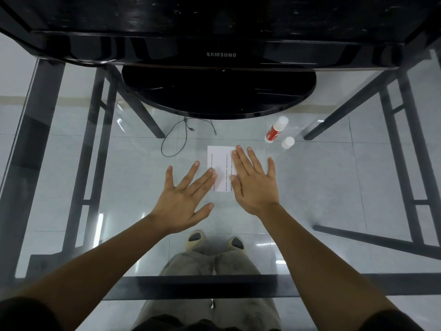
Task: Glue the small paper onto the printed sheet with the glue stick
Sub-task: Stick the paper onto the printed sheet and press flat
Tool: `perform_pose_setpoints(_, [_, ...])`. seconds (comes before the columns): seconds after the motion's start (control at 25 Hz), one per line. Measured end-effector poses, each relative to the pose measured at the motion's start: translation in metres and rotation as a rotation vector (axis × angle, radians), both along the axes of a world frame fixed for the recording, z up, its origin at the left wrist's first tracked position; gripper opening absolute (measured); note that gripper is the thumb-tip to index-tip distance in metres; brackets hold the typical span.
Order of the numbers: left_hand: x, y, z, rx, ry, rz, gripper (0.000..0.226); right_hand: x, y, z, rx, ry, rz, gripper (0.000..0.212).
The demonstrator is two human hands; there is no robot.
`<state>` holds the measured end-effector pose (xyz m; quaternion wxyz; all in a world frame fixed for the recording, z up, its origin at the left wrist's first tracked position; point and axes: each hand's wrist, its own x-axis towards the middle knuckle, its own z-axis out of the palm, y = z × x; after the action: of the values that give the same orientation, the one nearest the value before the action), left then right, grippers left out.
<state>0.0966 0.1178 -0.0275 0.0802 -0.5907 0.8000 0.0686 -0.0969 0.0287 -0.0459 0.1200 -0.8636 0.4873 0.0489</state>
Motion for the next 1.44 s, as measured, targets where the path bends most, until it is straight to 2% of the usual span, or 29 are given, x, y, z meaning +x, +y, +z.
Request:
perform_pose_setpoints(0.4, [0.014, -0.015, -0.002, 0.007, -0.022, -0.29, 0.06, 0.0, 0.001, 0.001, -0.013, 0.024, 0.006, 0.063])
perform_pose_setpoints(0.64, [0.04, -0.047, -0.003, 0.015, 0.011, -0.108, 0.053, 0.0, 0.001, 0.004, 0.001, 0.034, 0.013, 0.065])
perform_pose_setpoints(0.84, [0.024, -0.032, -0.008, -0.025, 0.039, -0.304, 0.052, -0.002, 0.001, 0.004, -0.004, 0.042, 0.031, 0.07])
perform_pose_setpoints(1.04, [0.041, -0.061, -0.012, 0.032, 0.095, 0.003, 0.047, -0.001, 0.0, 0.003, 0.011, 0.037, 0.033, 0.071])
perform_pose_setpoints(1.24, [0.026, -0.045, -0.012, -0.018, 0.036, -0.273, 0.054, -0.001, 0.0, 0.003, 0.001, 0.031, 0.029, 0.07])
perform_pose_setpoints(1.44, [0.043, -0.073, -0.012, 0.047, 0.032, -0.001, 0.051, -0.001, -0.001, 0.002, 0.02, 0.043, 0.024, 0.072])
